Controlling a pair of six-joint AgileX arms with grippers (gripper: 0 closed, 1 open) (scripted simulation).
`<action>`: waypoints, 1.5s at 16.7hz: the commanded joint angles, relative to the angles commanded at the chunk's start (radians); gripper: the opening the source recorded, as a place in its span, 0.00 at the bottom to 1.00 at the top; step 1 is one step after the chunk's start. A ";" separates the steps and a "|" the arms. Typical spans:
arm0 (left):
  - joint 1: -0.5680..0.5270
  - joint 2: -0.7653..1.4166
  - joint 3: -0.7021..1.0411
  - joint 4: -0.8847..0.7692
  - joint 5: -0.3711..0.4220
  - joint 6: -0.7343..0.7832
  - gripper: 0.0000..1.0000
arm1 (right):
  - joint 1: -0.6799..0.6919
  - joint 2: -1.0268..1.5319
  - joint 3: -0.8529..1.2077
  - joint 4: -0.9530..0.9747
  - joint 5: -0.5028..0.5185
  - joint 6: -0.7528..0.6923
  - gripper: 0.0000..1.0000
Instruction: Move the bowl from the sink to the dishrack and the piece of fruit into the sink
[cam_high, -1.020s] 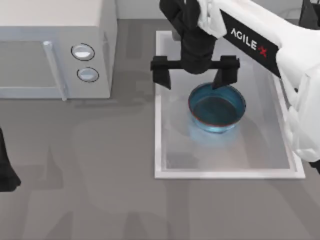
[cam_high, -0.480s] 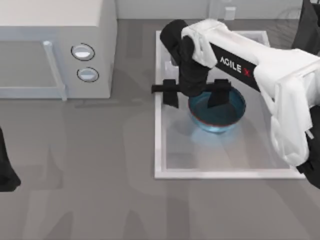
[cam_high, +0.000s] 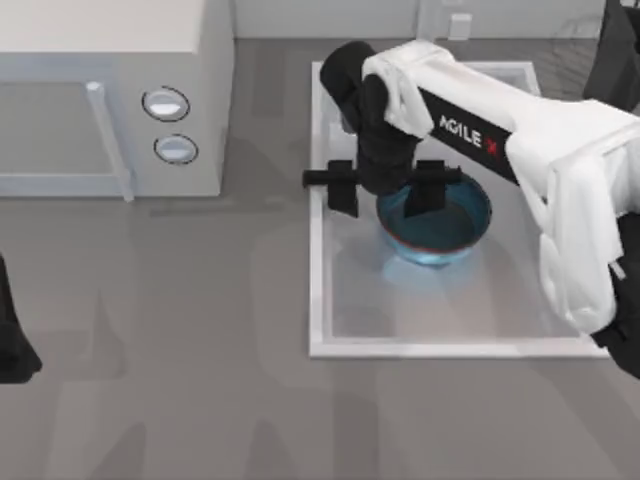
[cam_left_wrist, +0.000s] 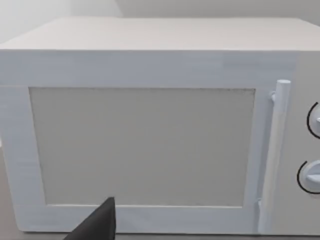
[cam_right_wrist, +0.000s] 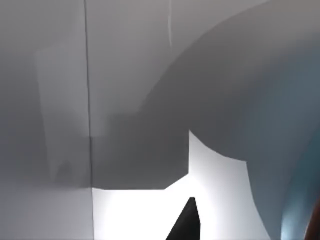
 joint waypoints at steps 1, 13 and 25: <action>0.000 0.000 0.000 0.000 0.000 0.000 1.00 | 0.000 0.000 0.000 0.000 0.000 0.000 0.47; 0.000 0.000 0.000 0.000 0.000 0.000 1.00 | 0.000 0.000 0.000 0.000 0.000 0.000 0.00; 0.000 0.000 0.000 0.000 0.000 0.000 1.00 | 0.162 -0.377 -0.225 -0.183 0.025 0.163 0.00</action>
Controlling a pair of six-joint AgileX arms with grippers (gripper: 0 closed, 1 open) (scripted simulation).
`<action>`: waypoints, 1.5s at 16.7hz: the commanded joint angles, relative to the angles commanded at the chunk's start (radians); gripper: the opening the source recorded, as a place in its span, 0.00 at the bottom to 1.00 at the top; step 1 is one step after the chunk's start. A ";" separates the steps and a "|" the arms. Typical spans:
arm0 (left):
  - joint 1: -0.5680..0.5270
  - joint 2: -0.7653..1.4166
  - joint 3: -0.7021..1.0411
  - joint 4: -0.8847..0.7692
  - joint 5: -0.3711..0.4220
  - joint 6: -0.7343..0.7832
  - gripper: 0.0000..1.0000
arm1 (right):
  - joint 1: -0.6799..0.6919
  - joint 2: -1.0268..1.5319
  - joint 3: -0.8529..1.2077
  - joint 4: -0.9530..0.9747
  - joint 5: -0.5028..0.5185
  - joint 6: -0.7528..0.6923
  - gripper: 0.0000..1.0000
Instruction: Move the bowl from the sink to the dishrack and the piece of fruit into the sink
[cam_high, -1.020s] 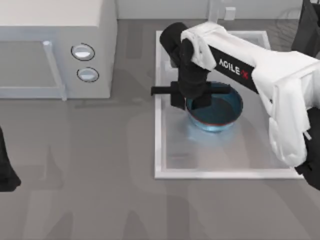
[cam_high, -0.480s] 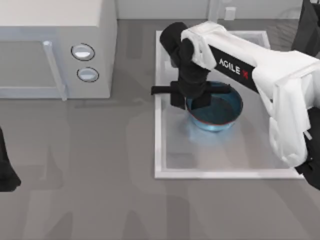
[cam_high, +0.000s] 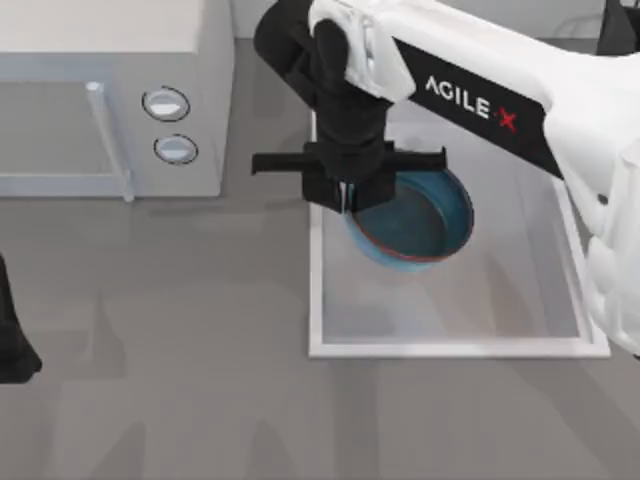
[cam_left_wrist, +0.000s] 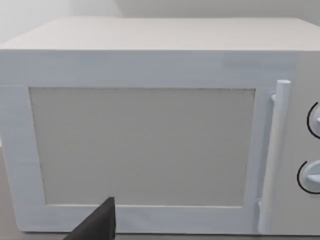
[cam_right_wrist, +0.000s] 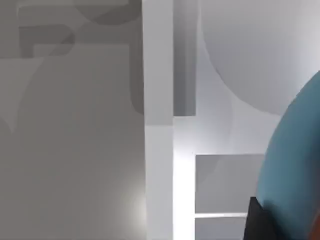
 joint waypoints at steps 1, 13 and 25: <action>0.000 0.000 0.000 0.000 0.000 0.000 1.00 | 0.033 -0.083 -0.045 -0.038 0.004 0.032 0.00; 0.000 0.000 0.000 0.000 0.000 0.000 1.00 | 0.322 -0.726 -0.408 -0.348 0.034 0.313 0.00; 0.000 0.000 0.000 0.000 0.000 0.000 1.00 | -0.035 -0.828 -0.489 0.021 -0.075 0.109 0.00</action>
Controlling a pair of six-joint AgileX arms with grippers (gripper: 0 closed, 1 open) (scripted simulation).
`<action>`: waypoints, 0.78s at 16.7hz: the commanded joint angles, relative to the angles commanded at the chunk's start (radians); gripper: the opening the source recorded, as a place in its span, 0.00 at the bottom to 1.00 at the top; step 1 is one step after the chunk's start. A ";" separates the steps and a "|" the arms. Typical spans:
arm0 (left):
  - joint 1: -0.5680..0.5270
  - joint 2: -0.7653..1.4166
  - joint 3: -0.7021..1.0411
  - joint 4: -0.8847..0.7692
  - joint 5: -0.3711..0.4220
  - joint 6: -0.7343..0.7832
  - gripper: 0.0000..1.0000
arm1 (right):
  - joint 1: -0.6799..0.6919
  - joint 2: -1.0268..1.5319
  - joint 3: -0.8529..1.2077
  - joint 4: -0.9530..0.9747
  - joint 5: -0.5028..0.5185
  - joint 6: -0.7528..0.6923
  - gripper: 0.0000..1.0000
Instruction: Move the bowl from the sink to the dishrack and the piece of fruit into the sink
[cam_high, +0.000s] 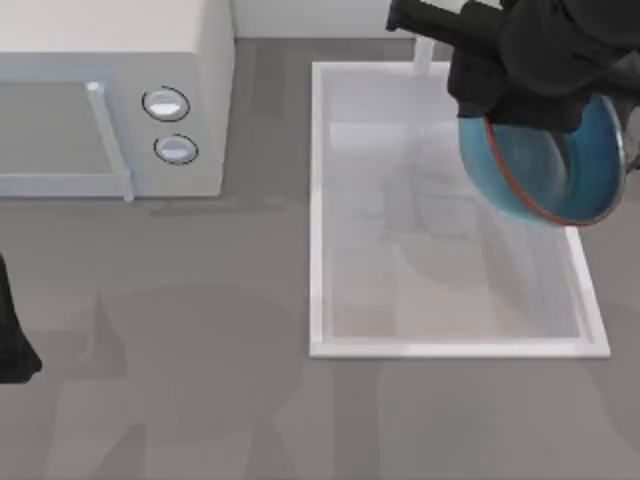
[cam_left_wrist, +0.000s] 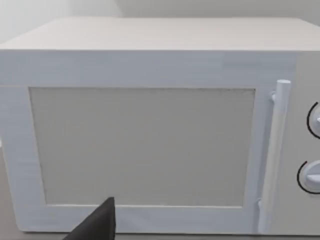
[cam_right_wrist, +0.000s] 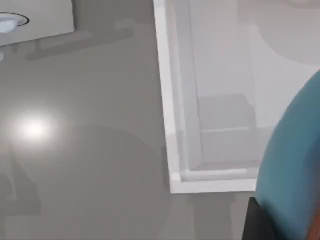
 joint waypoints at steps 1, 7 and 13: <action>0.000 0.000 0.000 0.000 0.000 0.000 1.00 | -0.079 -0.021 -0.025 0.087 -0.028 -0.049 0.00; 0.000 0.000 0.000 0.000 0.000 0.000 1.00 | -0.592 -0.165 -0.232 0.685 -0.234 -0.407 0.00; 0.000 0.000 0.000 0.000 0.000 0.000 1.00 | -0.971 -0.310 -0.423 1.118 -0.416 -0.710 0.00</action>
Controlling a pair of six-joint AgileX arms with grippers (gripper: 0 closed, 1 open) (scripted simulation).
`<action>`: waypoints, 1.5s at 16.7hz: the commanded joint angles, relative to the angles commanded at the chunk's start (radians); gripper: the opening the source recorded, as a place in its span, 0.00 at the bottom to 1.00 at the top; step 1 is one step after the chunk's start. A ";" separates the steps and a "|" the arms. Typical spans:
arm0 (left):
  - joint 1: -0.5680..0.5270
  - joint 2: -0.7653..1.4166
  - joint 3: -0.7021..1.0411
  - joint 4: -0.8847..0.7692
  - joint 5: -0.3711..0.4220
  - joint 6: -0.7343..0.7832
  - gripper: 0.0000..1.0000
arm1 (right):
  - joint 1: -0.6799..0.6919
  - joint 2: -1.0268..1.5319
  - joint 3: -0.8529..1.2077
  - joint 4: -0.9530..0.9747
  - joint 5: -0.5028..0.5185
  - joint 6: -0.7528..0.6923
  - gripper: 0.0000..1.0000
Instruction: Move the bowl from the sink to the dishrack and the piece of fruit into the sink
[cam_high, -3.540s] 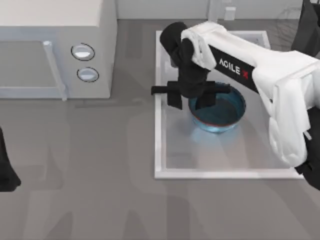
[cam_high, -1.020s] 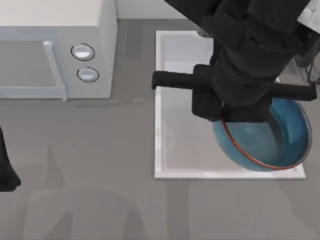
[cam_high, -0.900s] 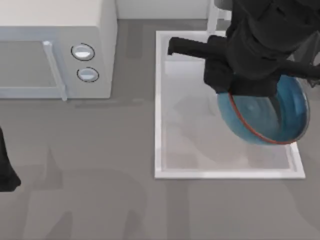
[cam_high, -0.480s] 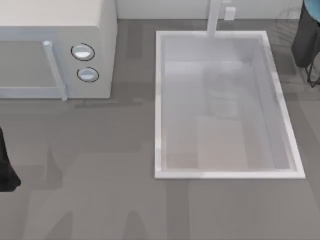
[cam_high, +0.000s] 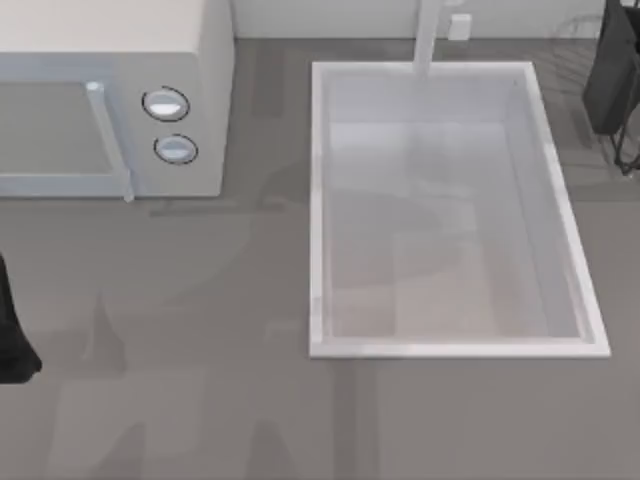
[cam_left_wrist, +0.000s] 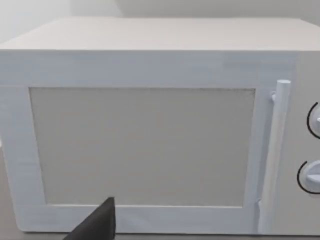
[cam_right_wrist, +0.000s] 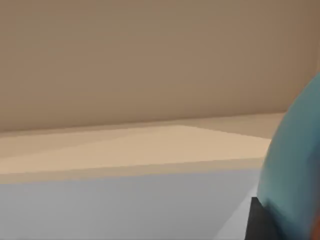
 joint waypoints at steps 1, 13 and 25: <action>0.000 0.000 0.000 0.000 0.000 0.000 1.00 | -0.035 -0.016 -0.020 0.036 -0.019 -0.029 0.00; 0.000 0.000 0.000 0.000 0.000 0.000 1.00 | -0.074 0.044 -0.077 0.192 -0.012 -0.067 0.00; 0.000 0.000 0.000 0.000 0.000 0.000 1.00 | 0.029 0.438 -0.379 0.893 0.074 -0.066 0.00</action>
